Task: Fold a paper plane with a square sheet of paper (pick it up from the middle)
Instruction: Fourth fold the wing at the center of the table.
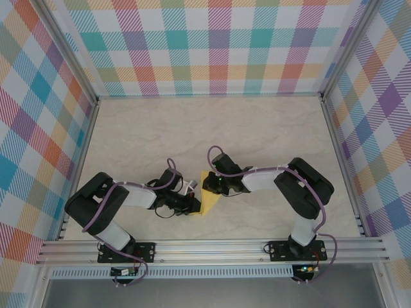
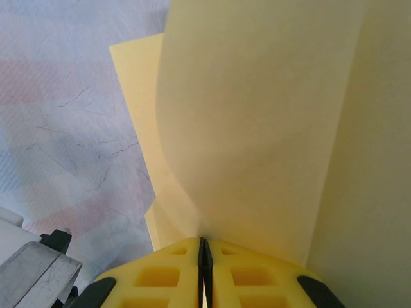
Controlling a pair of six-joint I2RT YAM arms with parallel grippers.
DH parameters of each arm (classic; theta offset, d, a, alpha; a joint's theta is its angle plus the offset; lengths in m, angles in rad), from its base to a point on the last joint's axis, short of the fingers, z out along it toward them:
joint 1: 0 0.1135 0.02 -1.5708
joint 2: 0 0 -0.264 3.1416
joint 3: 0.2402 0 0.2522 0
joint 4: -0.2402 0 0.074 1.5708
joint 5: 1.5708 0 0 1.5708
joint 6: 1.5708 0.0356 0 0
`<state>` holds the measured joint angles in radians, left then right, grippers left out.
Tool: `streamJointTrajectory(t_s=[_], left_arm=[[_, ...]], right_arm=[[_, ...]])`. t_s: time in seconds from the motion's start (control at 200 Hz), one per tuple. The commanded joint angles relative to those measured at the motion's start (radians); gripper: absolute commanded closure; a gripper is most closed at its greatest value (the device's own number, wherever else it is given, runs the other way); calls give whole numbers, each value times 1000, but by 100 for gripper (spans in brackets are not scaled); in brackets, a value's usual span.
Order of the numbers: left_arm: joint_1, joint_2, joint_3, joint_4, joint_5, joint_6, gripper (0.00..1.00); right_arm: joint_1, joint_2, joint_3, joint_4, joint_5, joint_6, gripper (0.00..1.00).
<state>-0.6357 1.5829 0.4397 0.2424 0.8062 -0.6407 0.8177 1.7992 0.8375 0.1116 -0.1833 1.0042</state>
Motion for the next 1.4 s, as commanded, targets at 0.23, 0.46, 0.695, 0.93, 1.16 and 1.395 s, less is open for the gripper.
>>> streamJointTrajectory(t_s=[0.23,0.46,0.695,0.93,1.16,1.395], left_arm=[[-58,18,-5,-105,12,29,98],[-60,-211,-32,-217,-154,-38,84],[-61,-399,28,-247,-274,-136,81],[-62,-244,71,-24,-200,-215,84],[-67,-88,71,118,-164,-244,85],[-74,27,15,78,-137,-227,86]], right_arm=[[-2,97,-57,-170,97,-21,88],[-2,91,-61,-164,93,-21,88],[-2,85,-70,-162,92,-22,88],[-1,71,-83,-158,94,-19,88],[-2,69,-89,-158,93,-18,88],[-2,77,-86,-159,91,-18,88]])
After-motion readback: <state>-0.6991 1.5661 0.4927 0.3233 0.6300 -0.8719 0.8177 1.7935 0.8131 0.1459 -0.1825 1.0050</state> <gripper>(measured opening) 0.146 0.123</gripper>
